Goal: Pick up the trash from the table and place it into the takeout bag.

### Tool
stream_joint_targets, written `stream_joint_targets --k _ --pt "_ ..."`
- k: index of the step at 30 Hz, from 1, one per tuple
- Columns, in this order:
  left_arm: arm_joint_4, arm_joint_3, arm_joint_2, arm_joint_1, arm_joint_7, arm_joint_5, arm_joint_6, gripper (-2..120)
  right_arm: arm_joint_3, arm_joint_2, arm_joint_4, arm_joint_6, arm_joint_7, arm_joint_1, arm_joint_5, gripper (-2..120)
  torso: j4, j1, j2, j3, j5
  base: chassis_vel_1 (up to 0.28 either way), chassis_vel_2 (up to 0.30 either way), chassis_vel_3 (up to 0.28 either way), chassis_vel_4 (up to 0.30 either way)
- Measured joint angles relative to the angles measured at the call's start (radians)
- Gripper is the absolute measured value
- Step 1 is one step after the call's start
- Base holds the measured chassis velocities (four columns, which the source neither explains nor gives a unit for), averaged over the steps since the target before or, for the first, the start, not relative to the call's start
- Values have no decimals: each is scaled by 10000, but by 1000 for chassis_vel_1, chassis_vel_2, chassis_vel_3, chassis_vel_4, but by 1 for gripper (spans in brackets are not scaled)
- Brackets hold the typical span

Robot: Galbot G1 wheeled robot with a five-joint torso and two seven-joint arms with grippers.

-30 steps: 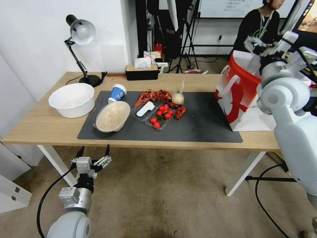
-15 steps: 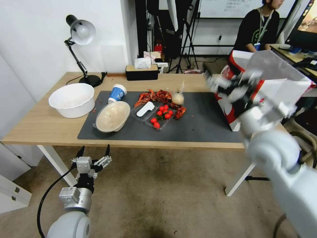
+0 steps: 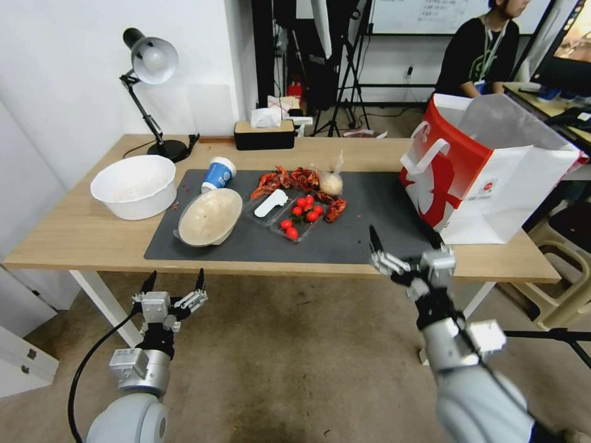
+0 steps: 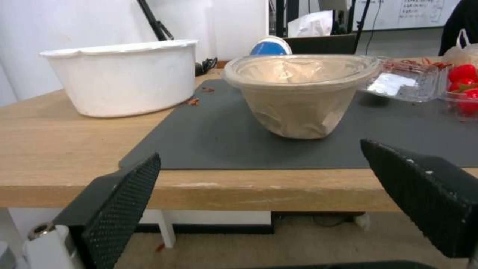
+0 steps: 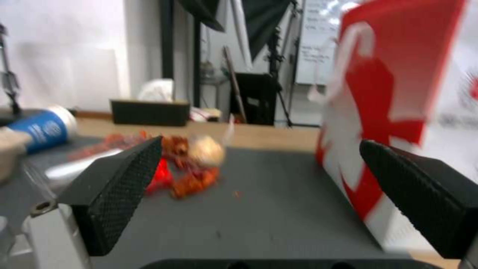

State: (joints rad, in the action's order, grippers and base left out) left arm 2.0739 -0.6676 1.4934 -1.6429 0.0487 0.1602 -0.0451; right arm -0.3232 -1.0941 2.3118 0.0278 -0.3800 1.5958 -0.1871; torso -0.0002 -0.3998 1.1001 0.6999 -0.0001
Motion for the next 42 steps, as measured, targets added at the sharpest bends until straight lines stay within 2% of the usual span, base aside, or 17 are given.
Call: stream_joint_targets --k 1,9,16,26,30,34,35,39,42 --pt "-11 3 -3 8 0 4 -3 100 68 -182 -131 164 -262 346 301 99 2 0 0 0 0 0 0 0 0" --pt "-17 10 -3 15 0 5 -4 100 145 -305 -358 373 -422 598 403 99 2 -2 0 1 3 0 0 0 0" --pt "-38 -12 -30 -3 0 20 -19 100 384 -455 -1315 1074 -601 939 305 99 3 -3 -2 1 3 0 0 0 0" --pt "-82 -19 -35 16 -2 36 -22 100 483 -463 -1475 1050 -583 694 54 99 2 -3 -2 1 0 0 0 0 0" --pt "-97 -1 -20 20 -3 31 -22 100 510 -368 -1150 442 -854 76 -395 99 1 -3 -2 1 1 0 0 0 0" --pt "-98 15 -21 12 -3 15 -23 100 447 35 -1113 -514 -1097 -1530 -1719 99 3 -3 -2 2 2 0 0 0 0" --pt "-98 15 -21 12 -3 15 -23 100 447 35 -1113 -514 -1097 -1530 -1719 99 3 -3 -2 2 2 0 0 0 0" --pt "-95 26 -3 10 -3 -18 -24 100 493 401 -1347 -1078 -1196 -2633 -2670 99 2 -3 -2 2 1 0 0 0 0" --pt "-80 42 40 8 -2 -59 -26 100 804 700 -1944 -1551 -1352 -4010 -3618 99 0 -2 -2 3 0 0 0 0 0"
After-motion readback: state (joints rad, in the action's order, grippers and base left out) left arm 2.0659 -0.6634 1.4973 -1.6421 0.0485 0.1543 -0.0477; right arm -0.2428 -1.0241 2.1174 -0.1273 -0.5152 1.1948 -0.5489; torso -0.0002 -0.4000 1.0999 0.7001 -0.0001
